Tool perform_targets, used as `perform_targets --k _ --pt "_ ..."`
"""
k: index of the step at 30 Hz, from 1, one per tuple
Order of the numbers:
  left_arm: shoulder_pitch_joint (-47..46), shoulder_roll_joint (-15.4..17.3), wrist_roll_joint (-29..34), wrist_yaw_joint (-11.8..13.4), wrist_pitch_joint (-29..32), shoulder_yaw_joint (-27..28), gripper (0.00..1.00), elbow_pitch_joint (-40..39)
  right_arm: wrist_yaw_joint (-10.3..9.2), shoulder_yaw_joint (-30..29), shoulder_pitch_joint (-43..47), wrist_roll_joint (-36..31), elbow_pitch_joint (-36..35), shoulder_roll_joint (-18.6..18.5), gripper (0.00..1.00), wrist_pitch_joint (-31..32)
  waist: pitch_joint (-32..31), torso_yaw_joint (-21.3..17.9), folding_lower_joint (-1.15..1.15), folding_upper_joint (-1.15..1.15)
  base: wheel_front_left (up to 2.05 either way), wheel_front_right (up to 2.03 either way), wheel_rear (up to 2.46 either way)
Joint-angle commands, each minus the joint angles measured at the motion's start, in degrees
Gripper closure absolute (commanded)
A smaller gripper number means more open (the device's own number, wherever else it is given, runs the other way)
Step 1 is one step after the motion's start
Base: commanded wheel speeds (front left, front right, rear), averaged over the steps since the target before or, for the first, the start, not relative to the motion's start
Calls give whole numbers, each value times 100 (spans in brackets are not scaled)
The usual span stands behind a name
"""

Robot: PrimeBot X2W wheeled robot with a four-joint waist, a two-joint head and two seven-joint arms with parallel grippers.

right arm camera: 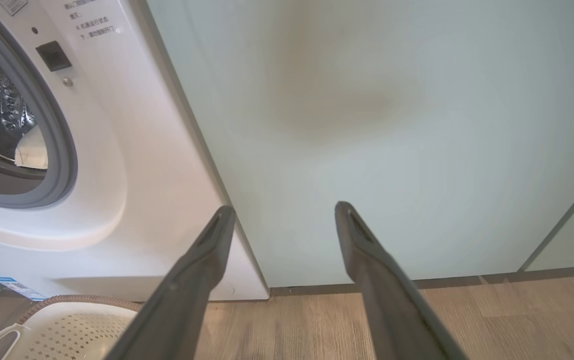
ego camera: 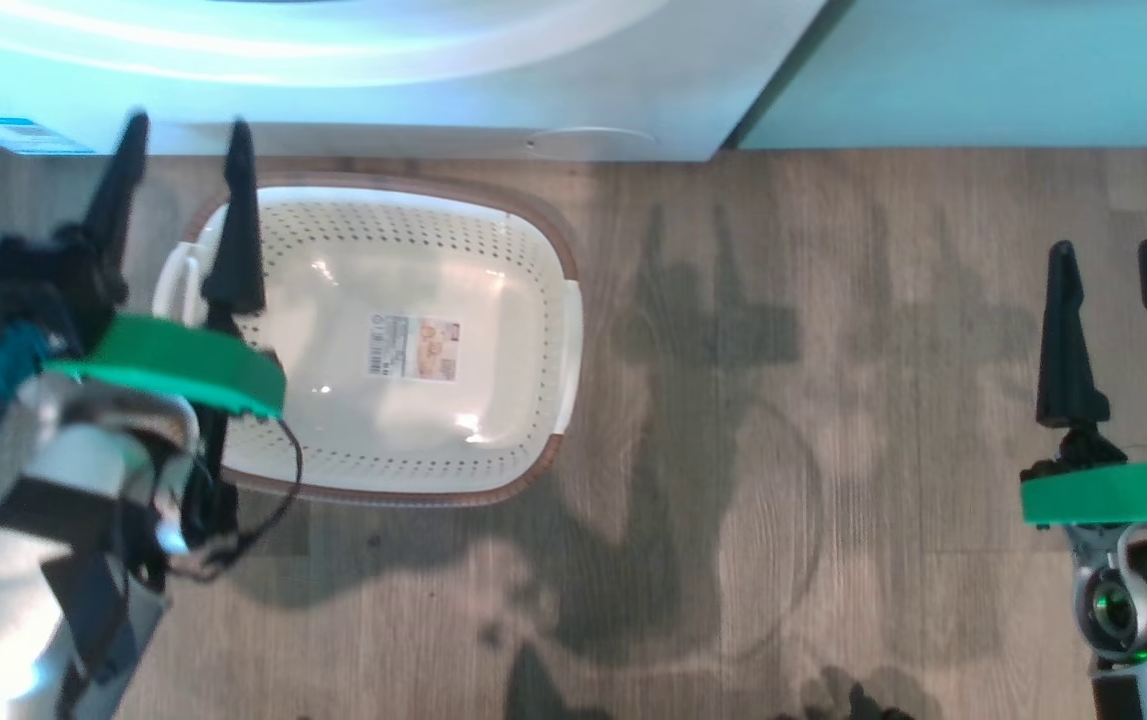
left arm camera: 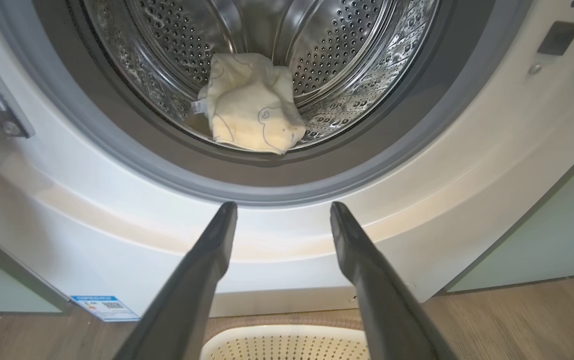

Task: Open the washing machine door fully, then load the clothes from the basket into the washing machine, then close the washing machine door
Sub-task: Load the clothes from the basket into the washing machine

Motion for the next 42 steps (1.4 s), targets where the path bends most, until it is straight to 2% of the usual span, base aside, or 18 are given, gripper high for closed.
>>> perform_targets --k 1,7,19,42 --pt "38 146 80 66 -32 208 0 -230 -16 95 176 -57 -137 -85 0 -53 -103 101 0 0 0 0 0" --pt "527 -47 67 210 -129 67 0 -462 -16 94 223 -142 -136 -186 0 -7 -279 334 0 0 0 0 0" --pt "671 -330 -2 138 -396 -141 0 89 -16 105 340 -203 -135 -248 0 180 -639 563 0 0 0 0 0" --pt "544 -325 -104 -6 -492 -169 0 424 -16 190 395 -195 -122 -220 0 202 -755 549 0 0 0 0 0"
